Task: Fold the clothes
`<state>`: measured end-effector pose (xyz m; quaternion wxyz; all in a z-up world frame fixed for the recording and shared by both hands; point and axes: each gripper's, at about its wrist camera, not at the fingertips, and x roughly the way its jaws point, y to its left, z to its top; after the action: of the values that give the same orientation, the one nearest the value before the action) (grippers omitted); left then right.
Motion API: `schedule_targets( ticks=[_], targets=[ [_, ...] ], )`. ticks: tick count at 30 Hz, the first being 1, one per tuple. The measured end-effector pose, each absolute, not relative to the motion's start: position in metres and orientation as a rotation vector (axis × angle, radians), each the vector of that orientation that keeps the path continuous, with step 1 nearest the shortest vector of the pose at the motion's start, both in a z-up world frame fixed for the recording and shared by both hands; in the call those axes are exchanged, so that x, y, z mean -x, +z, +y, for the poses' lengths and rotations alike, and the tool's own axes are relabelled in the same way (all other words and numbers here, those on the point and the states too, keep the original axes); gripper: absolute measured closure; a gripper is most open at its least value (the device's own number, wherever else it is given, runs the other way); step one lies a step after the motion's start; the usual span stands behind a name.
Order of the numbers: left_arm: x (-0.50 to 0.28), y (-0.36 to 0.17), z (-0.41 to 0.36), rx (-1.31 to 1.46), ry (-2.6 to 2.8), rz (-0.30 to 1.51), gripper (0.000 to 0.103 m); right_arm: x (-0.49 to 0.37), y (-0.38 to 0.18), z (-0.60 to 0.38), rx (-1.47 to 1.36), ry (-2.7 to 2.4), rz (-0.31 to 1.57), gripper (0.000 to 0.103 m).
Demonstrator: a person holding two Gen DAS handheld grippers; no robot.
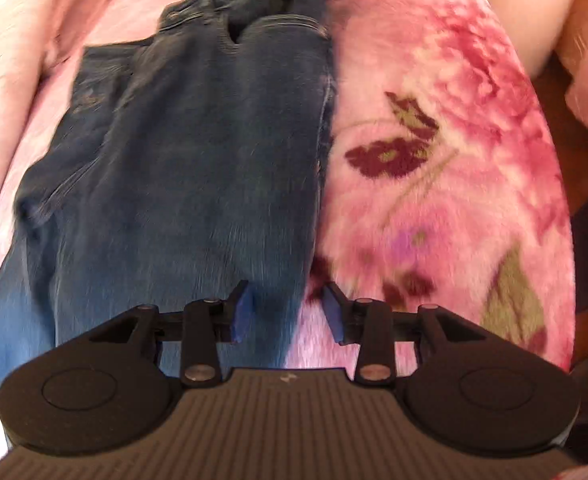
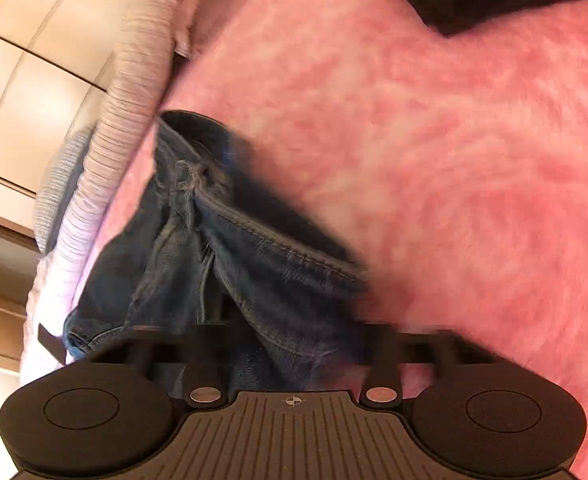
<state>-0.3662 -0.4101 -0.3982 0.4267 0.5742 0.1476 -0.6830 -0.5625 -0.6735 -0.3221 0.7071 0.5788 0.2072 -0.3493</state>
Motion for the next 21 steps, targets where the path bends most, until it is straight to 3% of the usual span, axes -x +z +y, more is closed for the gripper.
schedule_targets(
  ticks=[1, 2, 8, 11, 13, 15, 17, 21],
  targets=[
    [0.367, -0.395, -0.414, -1.439, -1.717, 0.375, 0.094, 0.565, -0.318, -0.68, -1.285, -0.748, 0.483, 0.082],
    [0.369, -0.389, -0.416, -1.437, -1.725, 0.378, 0.098, 0.568, -0.31, -0.686, -1.26, -0.726, 0.519, 0.086],
    [0.414, -0.348, -0.442, -1.353, -1.875, 0.494, 0.1, 0.625, -0.262, -0.713, -1.149, -0.725, 0.649, 0.087],
    [0.416, -0.357, -0.451, -1.322, -1.824, 0.613, 0.094, 0.624, -0.26, -0.721, -1.096, -0.726, 0.761, 0.086],
    [0.406, -0.354, -0.445, -1.283, -1.802, 0.665, 0.091, 0.615, -0.259, -0.724, -1.064, -0.724, 0.82, 0.076],
    [0.387, -0.341, -0.436, -1.221, -1.771, 0.699, 0.087, 0.604, -0.249, -0.718, -0.96, -0.747, 0.868, 0.043],
    [0.357, -0.324, -0.424, -1.156, -1.71, 0.723, 0.079, 0.596, -0.235, -0.707, -0.862, -0.777, 0.879, 0.027],
    [0.278, -0.301, -0.399, -1.077, -1.512, 0.752, 0.076, 0.569, -0.206, -0.69, -0.724, -0.835, 0.88, 0.027]
  ],
)
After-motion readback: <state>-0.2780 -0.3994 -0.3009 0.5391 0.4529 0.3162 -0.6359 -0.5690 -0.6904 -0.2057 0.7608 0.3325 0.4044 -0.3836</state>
